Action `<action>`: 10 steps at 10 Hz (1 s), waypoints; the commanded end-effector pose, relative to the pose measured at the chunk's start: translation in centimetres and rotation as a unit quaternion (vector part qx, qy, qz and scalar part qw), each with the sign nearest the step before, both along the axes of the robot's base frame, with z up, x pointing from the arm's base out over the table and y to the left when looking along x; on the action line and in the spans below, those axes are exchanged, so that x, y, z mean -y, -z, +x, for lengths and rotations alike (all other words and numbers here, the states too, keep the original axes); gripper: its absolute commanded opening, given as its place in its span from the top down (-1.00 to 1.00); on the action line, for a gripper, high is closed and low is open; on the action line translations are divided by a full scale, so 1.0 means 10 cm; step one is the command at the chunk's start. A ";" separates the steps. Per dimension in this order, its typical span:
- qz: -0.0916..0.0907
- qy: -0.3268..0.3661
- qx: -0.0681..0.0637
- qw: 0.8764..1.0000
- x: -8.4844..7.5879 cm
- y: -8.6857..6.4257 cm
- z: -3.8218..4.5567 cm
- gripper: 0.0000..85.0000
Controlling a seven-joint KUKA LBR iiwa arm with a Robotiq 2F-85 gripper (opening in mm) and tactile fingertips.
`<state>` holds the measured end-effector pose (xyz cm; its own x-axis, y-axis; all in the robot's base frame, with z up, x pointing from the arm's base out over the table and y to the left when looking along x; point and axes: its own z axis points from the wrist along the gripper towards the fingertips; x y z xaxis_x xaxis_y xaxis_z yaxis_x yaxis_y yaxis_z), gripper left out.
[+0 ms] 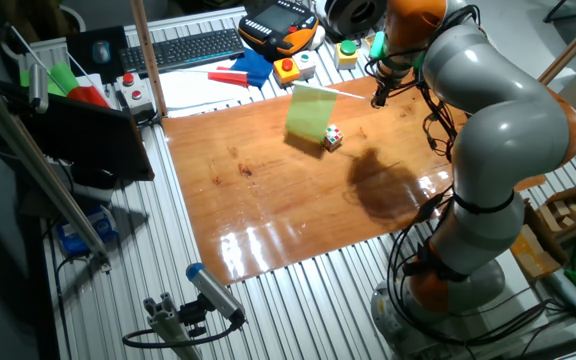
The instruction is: Wave the flag
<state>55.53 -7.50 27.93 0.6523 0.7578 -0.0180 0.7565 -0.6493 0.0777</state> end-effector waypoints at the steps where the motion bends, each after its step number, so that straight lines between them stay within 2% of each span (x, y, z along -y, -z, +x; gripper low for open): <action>1: 0.004 -0.027 0.004 1.000 0.00 0.01 -0.002 0.98; 3: 0.009 -0.192 0.004 0.981 -0.01 0.02 0.002 0.98; 7: 0.025 -0.270 0.010 0.963 -0.02 0.05 0.016 0.98; 9: 0.023 -0.342 0.001 0.939 -0.02 0.05 0.017 0.98; 10: 0.016 -0.389 -0.009 0.921 -0.01 0.04 0.013 0.98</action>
